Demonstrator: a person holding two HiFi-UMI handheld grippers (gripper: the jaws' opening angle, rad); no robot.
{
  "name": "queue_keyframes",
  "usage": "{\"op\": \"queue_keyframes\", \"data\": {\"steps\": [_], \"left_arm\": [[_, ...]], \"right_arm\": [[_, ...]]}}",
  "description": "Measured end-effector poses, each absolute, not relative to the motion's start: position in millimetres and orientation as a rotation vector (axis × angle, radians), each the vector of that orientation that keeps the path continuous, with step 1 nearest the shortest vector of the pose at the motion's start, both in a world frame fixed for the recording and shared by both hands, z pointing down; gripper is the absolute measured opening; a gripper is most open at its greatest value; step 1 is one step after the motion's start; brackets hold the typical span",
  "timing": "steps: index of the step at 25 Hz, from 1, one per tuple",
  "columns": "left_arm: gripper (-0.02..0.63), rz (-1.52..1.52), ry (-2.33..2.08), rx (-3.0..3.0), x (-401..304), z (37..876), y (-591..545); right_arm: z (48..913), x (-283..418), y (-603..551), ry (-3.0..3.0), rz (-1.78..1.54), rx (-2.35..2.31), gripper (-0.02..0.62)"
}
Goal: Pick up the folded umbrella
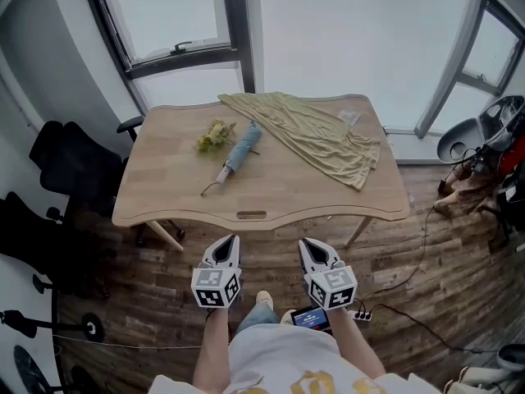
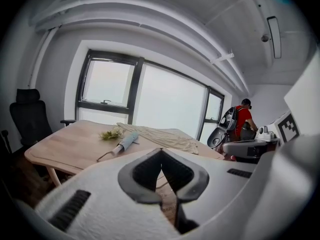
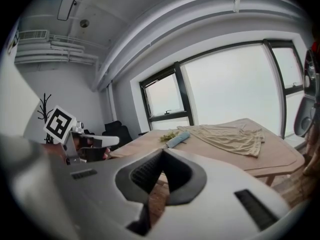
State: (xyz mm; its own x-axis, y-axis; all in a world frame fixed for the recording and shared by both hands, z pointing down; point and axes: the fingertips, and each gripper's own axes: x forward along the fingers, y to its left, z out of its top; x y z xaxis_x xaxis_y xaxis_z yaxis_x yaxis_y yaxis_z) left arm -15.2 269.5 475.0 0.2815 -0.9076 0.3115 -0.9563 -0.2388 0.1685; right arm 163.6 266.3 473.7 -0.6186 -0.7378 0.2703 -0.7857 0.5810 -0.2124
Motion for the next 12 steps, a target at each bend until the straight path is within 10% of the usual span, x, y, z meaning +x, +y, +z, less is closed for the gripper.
{"op": "queue_keyframes", "data": {"steps": [12], "left_arm": [[0.02,0.18,-1.69,2.205,-34,489,201]], "right_arm": [[487,141,197,-2.642,0.472,1.238,0.011]]}}
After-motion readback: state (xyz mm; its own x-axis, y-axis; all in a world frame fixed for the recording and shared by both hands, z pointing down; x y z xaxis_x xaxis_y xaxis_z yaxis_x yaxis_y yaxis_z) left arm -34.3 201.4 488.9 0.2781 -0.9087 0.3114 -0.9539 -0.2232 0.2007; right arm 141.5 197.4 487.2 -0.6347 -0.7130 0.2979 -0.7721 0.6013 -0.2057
